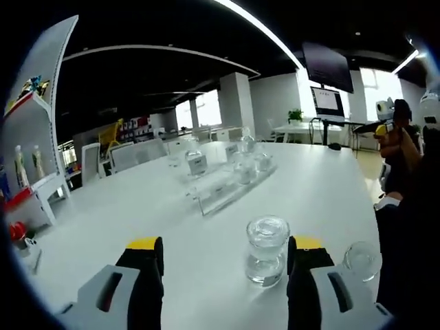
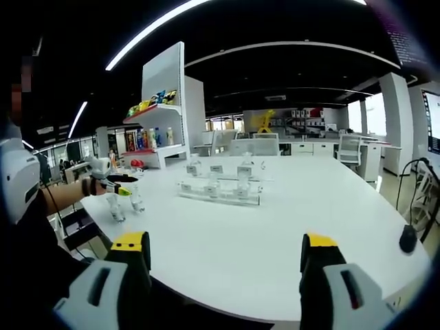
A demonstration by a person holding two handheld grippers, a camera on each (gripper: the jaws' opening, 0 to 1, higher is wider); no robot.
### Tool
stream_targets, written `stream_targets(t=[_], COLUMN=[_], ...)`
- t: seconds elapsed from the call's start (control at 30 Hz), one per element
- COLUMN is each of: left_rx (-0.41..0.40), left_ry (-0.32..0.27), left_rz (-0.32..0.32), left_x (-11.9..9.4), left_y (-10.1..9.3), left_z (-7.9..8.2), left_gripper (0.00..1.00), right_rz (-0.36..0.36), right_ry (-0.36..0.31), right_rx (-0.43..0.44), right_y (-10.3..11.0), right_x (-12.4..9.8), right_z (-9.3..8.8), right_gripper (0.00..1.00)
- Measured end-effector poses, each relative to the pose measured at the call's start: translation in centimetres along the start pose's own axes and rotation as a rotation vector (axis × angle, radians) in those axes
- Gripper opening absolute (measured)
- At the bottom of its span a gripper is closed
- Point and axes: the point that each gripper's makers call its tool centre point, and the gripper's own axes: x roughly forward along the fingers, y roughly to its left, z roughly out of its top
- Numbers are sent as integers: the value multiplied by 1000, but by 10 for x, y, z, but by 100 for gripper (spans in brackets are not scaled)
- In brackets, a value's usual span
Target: Identify the label on the chemical reagent bottle, grasp the chemical reagent bottle, and place it in the designated position on the reagent rack
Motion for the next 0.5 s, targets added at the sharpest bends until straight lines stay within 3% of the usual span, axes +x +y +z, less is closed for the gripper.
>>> stream_targets(t=[0.23, 0.5], left_rx=[-20, -24], left_ry=[-27, -60], left_rz=[-49, -96], left_x=[7, 13], left_y=[-13, -24], left_z=[-5, -5], left_gripper=[59, 36], right_rz=[0, -2], right_ry=[-1, 1], right_rx=[3, 4], right_y=[0, -1], right_x=[1, 0], right_z=[-1, -1], right_gripper=[86, 86])
